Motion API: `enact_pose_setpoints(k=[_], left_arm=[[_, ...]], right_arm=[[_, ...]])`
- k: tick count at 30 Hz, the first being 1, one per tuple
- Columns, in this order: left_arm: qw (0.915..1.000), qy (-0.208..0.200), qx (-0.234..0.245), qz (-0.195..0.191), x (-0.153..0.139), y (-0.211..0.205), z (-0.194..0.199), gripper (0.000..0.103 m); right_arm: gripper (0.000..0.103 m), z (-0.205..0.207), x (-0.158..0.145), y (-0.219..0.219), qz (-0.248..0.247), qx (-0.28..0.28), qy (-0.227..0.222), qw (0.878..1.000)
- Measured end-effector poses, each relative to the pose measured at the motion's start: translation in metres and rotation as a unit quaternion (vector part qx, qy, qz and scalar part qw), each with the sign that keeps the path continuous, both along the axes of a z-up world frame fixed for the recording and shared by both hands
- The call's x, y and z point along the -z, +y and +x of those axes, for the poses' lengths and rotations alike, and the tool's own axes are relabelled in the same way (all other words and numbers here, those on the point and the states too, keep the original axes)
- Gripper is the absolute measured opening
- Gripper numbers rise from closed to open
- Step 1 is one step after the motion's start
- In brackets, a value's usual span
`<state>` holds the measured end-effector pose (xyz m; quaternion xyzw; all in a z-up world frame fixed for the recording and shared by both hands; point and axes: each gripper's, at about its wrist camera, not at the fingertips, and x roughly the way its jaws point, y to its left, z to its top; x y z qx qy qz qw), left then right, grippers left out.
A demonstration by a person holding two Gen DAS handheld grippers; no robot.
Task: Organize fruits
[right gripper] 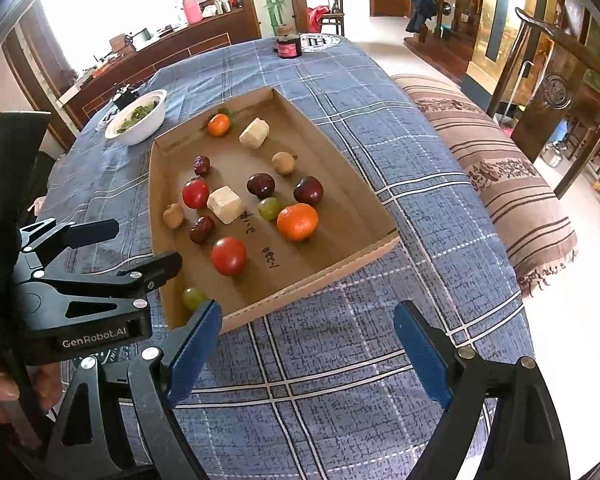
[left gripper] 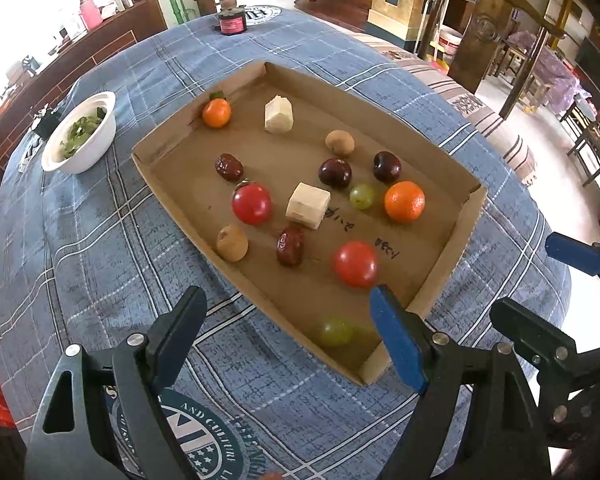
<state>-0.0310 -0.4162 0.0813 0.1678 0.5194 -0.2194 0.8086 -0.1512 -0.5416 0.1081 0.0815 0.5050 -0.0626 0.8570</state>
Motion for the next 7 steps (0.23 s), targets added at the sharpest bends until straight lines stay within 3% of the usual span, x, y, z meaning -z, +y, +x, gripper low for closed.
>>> enact_pose_setpoints(k=[7], left_arm=[[0.9998,0.002,0.016,-0.007,-0.0028,0.0016,0.0015,0.084]], right_arm=[[0.089,-0.0014,-0.0029,0.0025,-0.006,0.016,-0.001,1.000]])
